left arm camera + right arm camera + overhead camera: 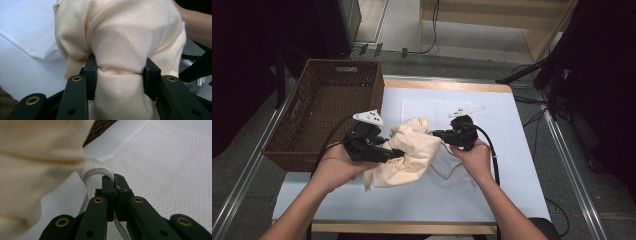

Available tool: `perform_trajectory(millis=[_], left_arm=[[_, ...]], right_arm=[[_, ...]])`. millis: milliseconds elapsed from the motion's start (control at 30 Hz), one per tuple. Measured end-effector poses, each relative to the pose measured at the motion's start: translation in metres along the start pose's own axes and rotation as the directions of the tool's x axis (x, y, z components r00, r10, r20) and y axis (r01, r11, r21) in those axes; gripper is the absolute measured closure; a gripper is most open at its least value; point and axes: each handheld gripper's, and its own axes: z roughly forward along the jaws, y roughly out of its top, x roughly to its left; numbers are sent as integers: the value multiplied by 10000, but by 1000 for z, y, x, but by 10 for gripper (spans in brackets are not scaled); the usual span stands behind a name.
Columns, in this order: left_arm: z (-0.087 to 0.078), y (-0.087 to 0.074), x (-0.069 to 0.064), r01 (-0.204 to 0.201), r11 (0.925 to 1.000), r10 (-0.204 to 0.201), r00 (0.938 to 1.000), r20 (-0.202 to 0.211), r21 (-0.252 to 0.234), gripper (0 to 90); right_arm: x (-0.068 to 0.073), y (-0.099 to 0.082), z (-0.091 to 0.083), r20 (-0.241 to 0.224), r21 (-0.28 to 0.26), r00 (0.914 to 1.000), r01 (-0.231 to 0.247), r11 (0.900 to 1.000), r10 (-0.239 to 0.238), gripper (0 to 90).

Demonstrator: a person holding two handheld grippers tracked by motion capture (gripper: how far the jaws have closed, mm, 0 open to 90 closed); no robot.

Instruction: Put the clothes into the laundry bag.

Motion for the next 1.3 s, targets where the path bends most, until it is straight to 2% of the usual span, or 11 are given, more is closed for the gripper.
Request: perform_trajectory(millis=[200, 367, 533, 700, 733, 767, 933, 967, 1100, 1200, 1300], left_arm=[[11, -8, -5, -81, 10000, 81, 9997, 223, 22, 589], [16, -9, -11, -200, 9994, 210, 9991, 366, -284, 588], [32, -9, -15, -438, 9985, 436, 9990, -61, -324, 588], [54, -19, -15, -468, 9989, 468, 9988, -161, -15, 588], [54, -19, -15, -468, 9989, 468, 9988, -161, -15, 588], [61, -23, -15, -398, 9992, 398, 9992, -93, -13, 588], [71, -30, -18, -432, 9990, 432, 9990, 63, 57, 588], [72, -30, -23, -654, 9978, 654, 9978, 92, 52, 588], [74, -24, -29, -832, 9964, 835, 9962, 233, -133, 588], [79, -22, -28, -747, 9972, 748, 9971, 131, -76, 588], [96, -26, -17, -349, 9990, 352, 9993, -101, 290, 588]], right_arm=[[-1, 0, -1, -8, 5, 10000, -33, 10000, 33, 886], [1, 1, -1, -38, -12, 10000, 9, 10000, -9, 886], [1, 1, -2, -8, -55, 10000, -60, 10000, 60, 886], [-1, 1, -3, 15, -38, 10000, -94, 9999, 94, 886], [-1, 1, -3, 15, -38, 10000, -94, 9999, 94, 886], [-1, 1, -4, 63, -17, 9999, -153, 9999, 154, 886], [-1, 1, -4, 55, -87, 9999, -153, 9998, 153, 886], [0, 1, -6, 72, -154, 10000, -63, 9999, 64, 886], [2, 2, -6, 2, -167, 10000, -73, 9998, 73, 886], [3, 2, -6, -3, -201, 10000, -24, 9998, 24, 887], [5, 3, -7, 39, -152, 10000, -15, 9999, 15, 886]])
